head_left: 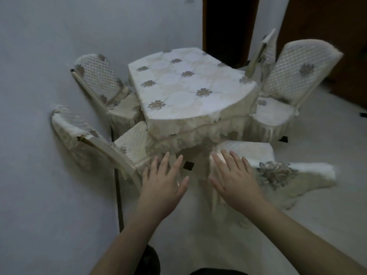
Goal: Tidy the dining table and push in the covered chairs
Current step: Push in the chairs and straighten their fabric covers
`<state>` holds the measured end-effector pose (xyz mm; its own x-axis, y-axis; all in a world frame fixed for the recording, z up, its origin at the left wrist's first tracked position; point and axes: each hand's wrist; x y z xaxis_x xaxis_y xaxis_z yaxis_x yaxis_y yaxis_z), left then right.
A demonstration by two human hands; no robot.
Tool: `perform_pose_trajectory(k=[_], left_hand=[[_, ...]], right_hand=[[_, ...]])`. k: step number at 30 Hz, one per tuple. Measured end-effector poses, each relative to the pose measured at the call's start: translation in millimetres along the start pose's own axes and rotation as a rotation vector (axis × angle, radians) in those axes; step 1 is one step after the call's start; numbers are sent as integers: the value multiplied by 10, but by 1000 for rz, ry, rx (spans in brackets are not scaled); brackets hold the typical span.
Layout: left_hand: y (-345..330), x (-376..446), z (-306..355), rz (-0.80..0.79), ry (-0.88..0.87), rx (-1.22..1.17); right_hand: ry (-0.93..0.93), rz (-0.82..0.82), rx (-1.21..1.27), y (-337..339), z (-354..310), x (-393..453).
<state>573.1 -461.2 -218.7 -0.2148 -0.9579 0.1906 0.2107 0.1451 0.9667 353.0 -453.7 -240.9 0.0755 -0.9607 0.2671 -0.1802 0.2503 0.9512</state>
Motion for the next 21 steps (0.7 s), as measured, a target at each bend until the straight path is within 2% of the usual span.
perform_pose_trajectory(k=[6, 12, 21], left_hand=[[-204, 218, 956, -69, -131, 20], [-489, 301, 1804, -26, -228, 79], [-829, 365, 2258, -17, -315, 196]], right_hand=[[-127, 7, -34, 327, 1021, -368], [-183, -3, -16, 484, 1861, -478], [-158, -32, -63, 390, 2383, -660]])
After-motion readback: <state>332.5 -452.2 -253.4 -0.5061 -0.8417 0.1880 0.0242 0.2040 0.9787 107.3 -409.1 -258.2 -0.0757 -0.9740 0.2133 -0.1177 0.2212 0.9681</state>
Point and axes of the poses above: each hand's wrist, its own x-axis towards the middle knuckle, its own y-axis out of the back of the hand, z = x × y, and after that the axes turned 5 degrees about z, right-handed
